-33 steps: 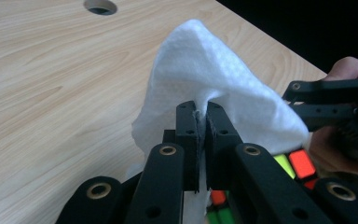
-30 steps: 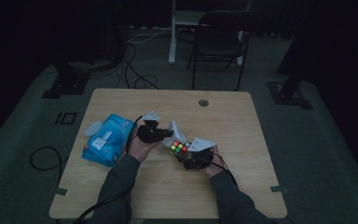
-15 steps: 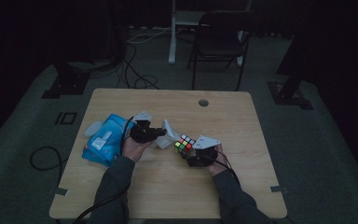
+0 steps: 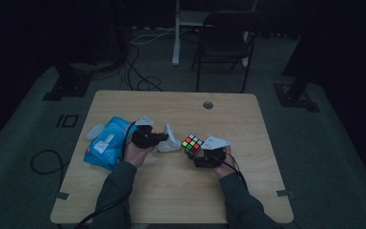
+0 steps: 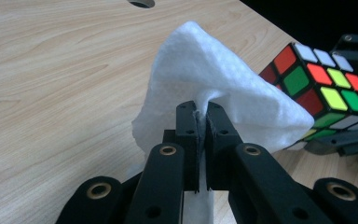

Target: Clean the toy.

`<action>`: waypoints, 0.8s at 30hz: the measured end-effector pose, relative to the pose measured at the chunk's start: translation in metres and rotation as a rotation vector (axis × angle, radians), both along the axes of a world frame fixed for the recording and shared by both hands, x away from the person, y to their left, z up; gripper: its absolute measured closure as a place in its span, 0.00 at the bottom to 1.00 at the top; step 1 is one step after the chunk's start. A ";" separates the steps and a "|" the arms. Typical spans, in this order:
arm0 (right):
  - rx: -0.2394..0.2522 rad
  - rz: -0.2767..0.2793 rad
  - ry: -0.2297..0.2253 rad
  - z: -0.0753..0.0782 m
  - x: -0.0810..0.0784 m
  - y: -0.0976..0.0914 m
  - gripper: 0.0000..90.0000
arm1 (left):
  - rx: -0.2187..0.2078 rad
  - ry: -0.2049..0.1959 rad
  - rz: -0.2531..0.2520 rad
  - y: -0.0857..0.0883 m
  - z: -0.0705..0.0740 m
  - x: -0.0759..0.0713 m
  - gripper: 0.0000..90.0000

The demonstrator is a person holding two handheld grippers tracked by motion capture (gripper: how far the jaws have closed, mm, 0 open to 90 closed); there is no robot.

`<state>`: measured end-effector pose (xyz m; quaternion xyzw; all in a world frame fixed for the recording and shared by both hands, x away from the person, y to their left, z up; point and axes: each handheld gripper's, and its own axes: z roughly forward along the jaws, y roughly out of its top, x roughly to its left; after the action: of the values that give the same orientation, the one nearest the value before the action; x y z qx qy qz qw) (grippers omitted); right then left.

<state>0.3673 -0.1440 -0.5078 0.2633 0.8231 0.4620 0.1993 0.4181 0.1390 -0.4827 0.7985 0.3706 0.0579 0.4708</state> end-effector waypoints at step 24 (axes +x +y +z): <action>0.075 -0.029 0.023 0.017 0.005 0.002 0.38 | 0.046 -0.038 -0.037 -0.023 -0.011 -0.013 0.97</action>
<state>0.3727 -0.1422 -0.4908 0.2876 0.8035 0.4867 0.1865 0.4054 0.1158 -0.4940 0.8146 0.3453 0.0728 0.4603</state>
